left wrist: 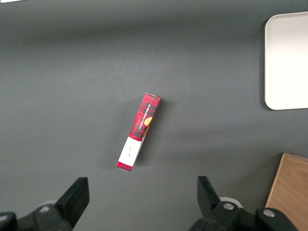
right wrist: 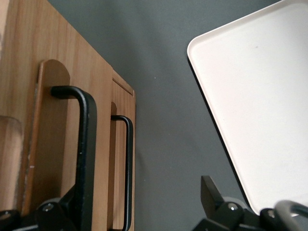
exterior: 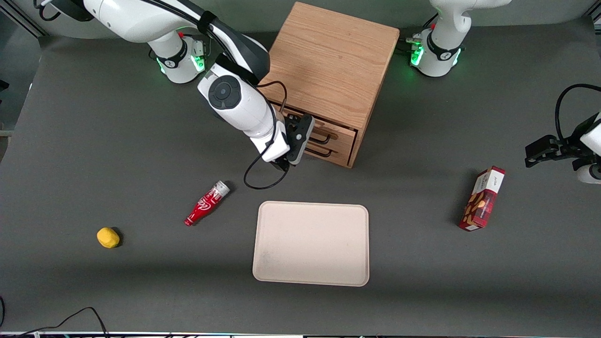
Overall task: Open upper drawer
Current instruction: 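Pull the upper drawer outward by its handle with the right gripper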
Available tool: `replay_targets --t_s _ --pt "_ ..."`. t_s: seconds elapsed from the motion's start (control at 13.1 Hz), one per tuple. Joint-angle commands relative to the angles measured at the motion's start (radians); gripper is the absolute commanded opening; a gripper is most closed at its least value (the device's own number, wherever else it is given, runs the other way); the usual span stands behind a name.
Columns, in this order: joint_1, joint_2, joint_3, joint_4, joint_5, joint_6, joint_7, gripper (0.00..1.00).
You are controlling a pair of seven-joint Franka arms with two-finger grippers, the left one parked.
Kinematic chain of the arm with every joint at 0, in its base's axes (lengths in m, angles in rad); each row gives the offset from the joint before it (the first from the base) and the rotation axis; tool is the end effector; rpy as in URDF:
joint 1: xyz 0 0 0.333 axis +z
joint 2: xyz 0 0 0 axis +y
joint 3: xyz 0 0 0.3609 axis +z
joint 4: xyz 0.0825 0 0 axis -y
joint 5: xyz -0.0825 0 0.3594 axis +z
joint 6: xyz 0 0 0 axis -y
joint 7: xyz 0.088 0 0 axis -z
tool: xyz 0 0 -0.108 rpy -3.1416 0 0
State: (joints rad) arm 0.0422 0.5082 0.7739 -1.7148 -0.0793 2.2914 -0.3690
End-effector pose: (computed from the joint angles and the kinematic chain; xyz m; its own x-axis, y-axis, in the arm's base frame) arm 0.5171 0.4281 0.4340 0.4336 0.8545 0.2861 0.9001 -0.3952 -0.1837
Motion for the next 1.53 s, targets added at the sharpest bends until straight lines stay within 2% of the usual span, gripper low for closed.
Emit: replay_targets --t_s 0.0,0.08,0.61,1.46 --pt "-0.005 0.003 0.004 0.004 -0.020 0.010 -0.022 1.00" --pt "-0.013 0.003 0.002 0.009 -0.039 0.007 -0.033 1.00" --pt "-0.068 0.035 -0.022 0.052 -0.040 0.002 -0.125 1.00" --pt "-0.070 0.099 -0.110 0.190 -0.043 -0.089 -0.215 1.00"
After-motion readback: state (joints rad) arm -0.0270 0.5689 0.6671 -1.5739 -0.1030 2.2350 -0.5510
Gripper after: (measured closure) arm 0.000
